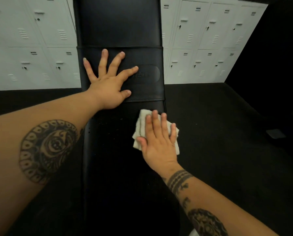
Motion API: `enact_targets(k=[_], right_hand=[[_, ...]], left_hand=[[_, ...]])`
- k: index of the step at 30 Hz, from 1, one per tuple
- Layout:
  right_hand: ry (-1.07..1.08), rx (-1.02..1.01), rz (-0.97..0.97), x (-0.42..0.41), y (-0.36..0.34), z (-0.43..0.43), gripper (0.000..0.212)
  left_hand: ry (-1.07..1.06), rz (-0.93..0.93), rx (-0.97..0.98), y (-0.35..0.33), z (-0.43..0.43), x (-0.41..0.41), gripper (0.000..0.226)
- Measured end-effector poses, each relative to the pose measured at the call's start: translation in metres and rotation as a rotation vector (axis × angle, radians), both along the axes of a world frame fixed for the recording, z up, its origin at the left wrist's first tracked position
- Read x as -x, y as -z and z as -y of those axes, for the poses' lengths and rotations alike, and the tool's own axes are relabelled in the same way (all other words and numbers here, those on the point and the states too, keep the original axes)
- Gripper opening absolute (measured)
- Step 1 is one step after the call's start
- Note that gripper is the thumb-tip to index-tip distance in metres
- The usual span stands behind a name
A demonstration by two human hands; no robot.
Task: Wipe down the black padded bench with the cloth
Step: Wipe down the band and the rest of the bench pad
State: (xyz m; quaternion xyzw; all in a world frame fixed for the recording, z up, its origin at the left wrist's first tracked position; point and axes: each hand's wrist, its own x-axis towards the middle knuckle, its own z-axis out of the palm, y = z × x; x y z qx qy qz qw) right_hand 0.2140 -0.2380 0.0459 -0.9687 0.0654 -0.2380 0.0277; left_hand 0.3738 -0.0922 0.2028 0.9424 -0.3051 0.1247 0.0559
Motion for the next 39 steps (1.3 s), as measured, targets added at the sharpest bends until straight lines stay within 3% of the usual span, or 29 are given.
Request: enact_targets(k=[6,11,13,18,22,25,27,31,33,36,39], right_hand=[[0.317,-0.375,0.018,-0.045,-0.049,-0.017,0.073],[0.152,-0.164,0.011,-0.040,-0.047,-0.015,0.072],[0.081,-0.169,-0.022,-0.022,-0.033,-0.002,0.072],[0.093,-0.631,-0.020,-0.004,-0.025,0.024,0.073],[0.174,-0.827,-0.004,-0.004,-0.032,0.041,0.045],[0.327,-0.977,-0.059,-0.003,-0.055,0.057,0.048],[0.374,-1.066,0.038,-0.003,-0.079,0.059,0.048],[0.253,-1.184,0.261,-0.005,-0.123,0.031,0.041],[0.202,-1.266,0.285,-0.014,-0.139,0.011,0.047],[0.170,-1.457,0.142,-0.030,-0.159,-0.026,0.074],[0.093,-1.673,0.047,-0.034,-0.168,-0.052,0.078]], left_hand=[[0.001,0.004,-0.008,0.001,0.000,-0.001,0.076],[0.010,-0.009,-0.004,0.000,-0.001,-0.002,0.075],[0.010,-0.017,0.000,-0.001,-0.001,-0.002,0.075],[0.013,-0.016,-0.017,-0.001,0.000,-0.001,0.075],[0.014,-0.037,-0.010,-0.003,-0.002,0.000,0.075],[0.010,-0.062,0.000,-0.005,-0.002,0.003,0.074],[0.004,-0.089,0.009,-0.007,-0.001,0.005,0.075],[-0.012,-0.226,0.021,-0.025,-0.001,0.010,0.065],[-0.024,-0.313,0.111,-0.040,-0.002,0.020,0.048],[0.072,-0.466,0.532,-0.049,-0.010,0.051,0.038],[0.190,-0.915,0.911,-0.043,-0.018,0.085,0.046]])
